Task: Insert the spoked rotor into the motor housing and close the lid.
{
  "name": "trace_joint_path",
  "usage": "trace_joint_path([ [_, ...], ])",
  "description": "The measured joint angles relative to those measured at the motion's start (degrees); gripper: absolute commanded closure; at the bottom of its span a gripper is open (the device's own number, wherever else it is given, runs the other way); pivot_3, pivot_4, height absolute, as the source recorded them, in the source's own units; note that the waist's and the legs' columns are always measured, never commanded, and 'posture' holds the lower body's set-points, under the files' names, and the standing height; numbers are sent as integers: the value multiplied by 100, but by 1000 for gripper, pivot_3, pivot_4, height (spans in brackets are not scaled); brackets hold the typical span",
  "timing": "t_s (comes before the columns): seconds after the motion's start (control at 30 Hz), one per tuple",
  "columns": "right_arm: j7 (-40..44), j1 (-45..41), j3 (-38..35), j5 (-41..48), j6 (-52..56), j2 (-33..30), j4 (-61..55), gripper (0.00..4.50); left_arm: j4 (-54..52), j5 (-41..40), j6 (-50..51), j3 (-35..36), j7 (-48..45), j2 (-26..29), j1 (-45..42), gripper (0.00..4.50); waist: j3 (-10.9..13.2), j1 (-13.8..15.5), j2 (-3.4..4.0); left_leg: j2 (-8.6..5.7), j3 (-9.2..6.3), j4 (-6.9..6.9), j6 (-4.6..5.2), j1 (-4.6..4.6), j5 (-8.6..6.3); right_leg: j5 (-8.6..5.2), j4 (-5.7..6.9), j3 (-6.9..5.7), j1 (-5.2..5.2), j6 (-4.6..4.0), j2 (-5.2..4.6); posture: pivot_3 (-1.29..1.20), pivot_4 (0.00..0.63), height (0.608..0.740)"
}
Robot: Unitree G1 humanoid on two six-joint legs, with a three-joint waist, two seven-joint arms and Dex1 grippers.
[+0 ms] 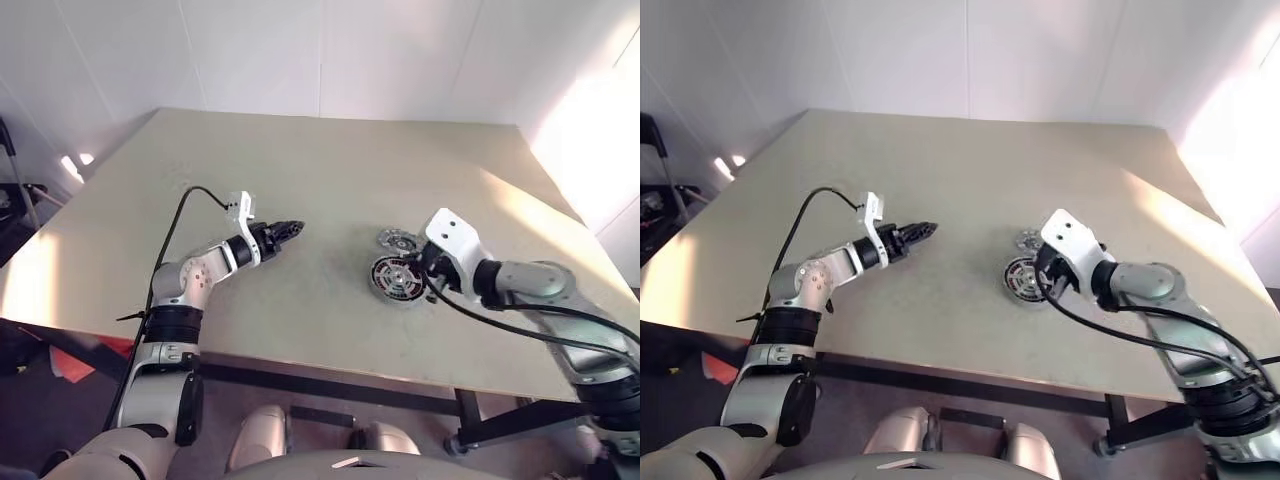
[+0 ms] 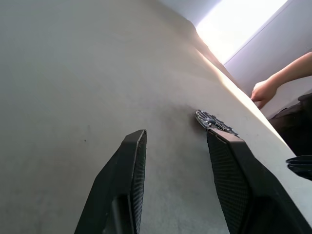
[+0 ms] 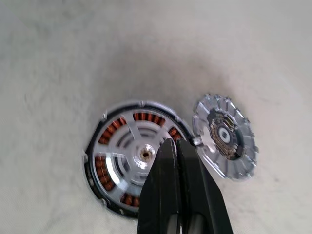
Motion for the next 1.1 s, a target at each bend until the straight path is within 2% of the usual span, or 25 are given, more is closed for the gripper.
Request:
trace_joint_path([
  [0.07,507,159,147,-249,-715,-621,184,3879,-71,324,-386,-264,-100,239,62,2404,1,-1,-1,0,0,0,4,0,-2,-8,-1,0,1,13,0,0,0,740],
  [0.13,953,198,223,-451,-1354,-996,608,3233,-163,624,-724,-528,-196,454,117,2404,2,-12,-2,0,0,2,5,-6,-3,-9,0,0,-3,15,0,0,0,740],
  [0.23,1335,-142,357,-772,-2129,-1117,1165,2243,-303,963,-1178,-829,-339,656,154,2404,1,-57,-1,0,0,2,4,-1,-1,-5,5,0,-4,9,0,0,0,740],
  [0.4,1797,-927,767,-1257,-3072,-982,1766,2243,-843,1460,-1655,-1332,-654,1152,579,2404,-1,-152,2,3,0,1,3,1,0,13,10,-1,-4,-27,1,0,0,740],
  [0.57,2089,-1009,1002,-1384,-3442,-729,1850,2243,-1174,1487,-1603,-1518,-898,1348,1085,2404,0,-166,2,2,0,8,25,-21,3,15,10,-3,-16,-32,0,0,0,740],
  [1.1,2269,-1172,1365,-1966,-3824,-133,2204,2243,-1370,1484,-1376,-1499,-580,1310,1221,2404,0,-190,2,2,0,14,11,-5,-1,18,17,-2,-4,-36,0,0,0,740],
])
